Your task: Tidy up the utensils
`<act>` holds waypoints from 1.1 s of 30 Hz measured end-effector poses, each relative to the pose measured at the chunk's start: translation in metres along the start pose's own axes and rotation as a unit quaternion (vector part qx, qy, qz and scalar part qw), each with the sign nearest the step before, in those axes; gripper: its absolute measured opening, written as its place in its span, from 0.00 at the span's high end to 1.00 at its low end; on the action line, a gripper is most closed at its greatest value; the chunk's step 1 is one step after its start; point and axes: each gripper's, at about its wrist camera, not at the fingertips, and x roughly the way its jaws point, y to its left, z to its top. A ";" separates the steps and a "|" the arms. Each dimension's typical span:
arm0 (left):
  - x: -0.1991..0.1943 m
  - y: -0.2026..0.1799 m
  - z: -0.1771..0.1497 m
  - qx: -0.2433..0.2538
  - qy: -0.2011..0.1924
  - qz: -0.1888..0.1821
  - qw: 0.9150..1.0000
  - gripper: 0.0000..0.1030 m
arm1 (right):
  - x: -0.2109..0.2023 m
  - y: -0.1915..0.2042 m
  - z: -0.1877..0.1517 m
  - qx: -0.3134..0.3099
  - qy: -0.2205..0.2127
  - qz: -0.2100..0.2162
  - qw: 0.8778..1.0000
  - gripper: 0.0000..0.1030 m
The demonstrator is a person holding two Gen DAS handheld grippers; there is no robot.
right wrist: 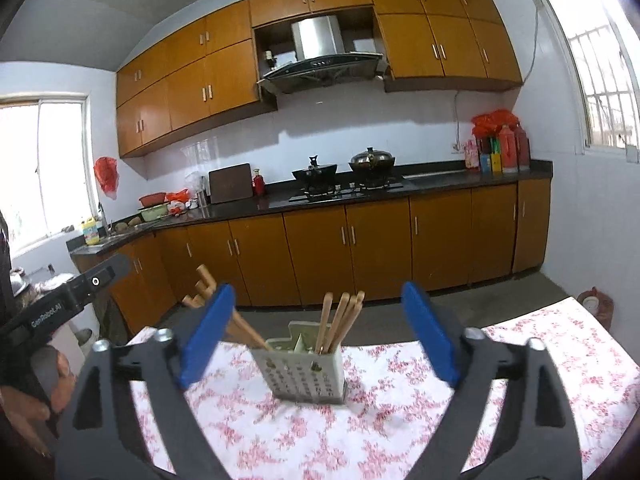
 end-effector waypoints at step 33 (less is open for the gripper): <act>-0.089 0.016 -0.160 0.060 0.054 0.108 0.991 0.02 | -0.080 0.020 -0.171 -0.049 0.056 -0.088 0.993 0.04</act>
